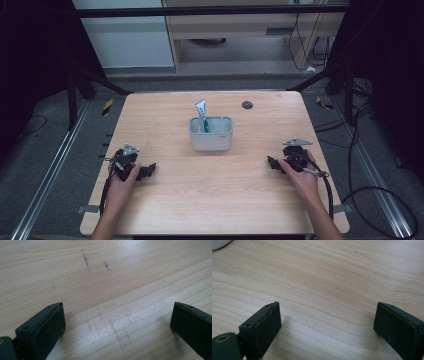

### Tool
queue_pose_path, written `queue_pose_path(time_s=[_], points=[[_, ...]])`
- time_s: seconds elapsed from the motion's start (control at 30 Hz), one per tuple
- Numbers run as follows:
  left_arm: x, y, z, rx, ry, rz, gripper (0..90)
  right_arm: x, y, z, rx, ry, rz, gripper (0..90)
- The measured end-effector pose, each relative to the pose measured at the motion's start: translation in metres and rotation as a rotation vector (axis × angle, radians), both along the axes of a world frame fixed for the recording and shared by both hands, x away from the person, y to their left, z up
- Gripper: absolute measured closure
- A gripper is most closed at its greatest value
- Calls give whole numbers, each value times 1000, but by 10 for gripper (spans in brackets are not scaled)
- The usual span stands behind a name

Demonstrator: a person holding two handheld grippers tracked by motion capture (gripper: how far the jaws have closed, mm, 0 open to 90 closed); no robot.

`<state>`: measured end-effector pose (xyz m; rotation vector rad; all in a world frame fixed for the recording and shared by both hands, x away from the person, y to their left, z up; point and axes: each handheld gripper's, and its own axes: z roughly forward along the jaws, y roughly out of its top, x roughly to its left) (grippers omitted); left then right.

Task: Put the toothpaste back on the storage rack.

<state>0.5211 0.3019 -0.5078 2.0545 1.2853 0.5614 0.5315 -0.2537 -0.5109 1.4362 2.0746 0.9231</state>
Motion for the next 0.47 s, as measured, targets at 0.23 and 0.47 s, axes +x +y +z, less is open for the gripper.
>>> queue_pose_path(time_s=[0.23,0.47], points=[[0,0,0,0,0,0,0,0,2,0,-11,6,-5,54],[0,0,0,0,0,0,0,1,3,-1,-16,15,-40,11]])
